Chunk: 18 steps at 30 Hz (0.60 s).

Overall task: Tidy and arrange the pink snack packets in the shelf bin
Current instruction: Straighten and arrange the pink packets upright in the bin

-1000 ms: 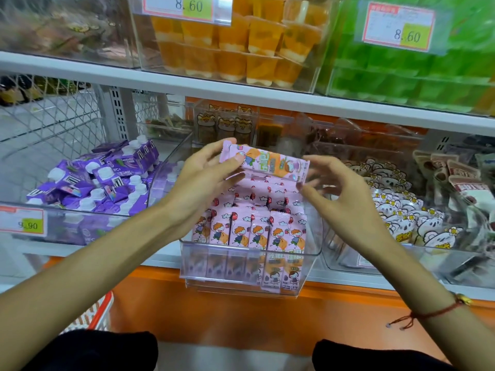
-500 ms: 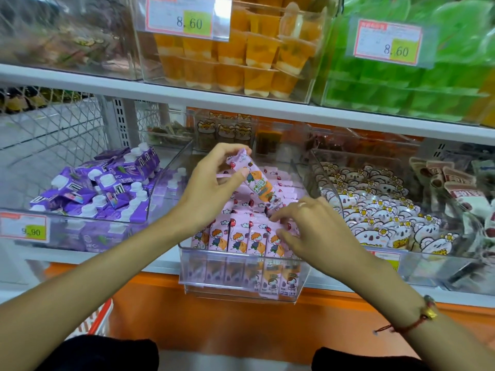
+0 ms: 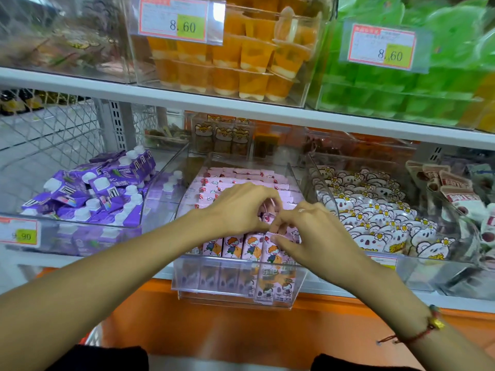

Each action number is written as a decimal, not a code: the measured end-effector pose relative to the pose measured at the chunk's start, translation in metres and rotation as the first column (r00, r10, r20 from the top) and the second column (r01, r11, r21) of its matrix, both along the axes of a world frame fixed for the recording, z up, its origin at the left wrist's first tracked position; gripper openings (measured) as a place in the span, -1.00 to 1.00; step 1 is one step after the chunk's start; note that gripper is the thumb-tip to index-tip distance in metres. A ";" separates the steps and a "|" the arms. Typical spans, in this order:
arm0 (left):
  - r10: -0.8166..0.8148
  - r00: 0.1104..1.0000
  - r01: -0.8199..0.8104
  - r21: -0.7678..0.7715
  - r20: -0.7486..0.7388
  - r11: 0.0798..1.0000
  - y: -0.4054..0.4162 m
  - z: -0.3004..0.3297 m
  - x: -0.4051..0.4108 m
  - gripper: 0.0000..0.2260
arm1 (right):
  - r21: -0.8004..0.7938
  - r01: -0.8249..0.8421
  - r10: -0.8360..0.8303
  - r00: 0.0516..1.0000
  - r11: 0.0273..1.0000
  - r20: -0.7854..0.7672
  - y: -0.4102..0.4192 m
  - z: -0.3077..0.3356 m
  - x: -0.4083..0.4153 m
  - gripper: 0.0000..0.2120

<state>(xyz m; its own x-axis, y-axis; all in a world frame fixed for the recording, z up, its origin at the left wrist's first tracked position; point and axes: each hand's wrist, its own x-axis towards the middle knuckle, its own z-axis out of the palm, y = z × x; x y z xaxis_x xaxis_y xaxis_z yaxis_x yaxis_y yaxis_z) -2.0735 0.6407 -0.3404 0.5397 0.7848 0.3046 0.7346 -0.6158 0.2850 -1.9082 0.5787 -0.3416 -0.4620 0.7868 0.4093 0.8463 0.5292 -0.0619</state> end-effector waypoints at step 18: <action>0.089 0.800 0.061 -0.229 0.593 0.972 -0.051 0.000 -0.020 -0.65 | 0.241 0.088 0.108 0.712 0.966 -0.694 -0.004 0.021 -0.005 -0.99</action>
<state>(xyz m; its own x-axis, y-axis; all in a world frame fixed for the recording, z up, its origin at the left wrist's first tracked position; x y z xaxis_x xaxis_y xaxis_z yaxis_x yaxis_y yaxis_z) -2.0934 0.5899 -0.3400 0.2981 0.8774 0.3759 0.3798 -0.4704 0.7965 -1.9135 0.5745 -0.3206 0.0257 0.6149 0.7882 0.6062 0.6174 -0.5013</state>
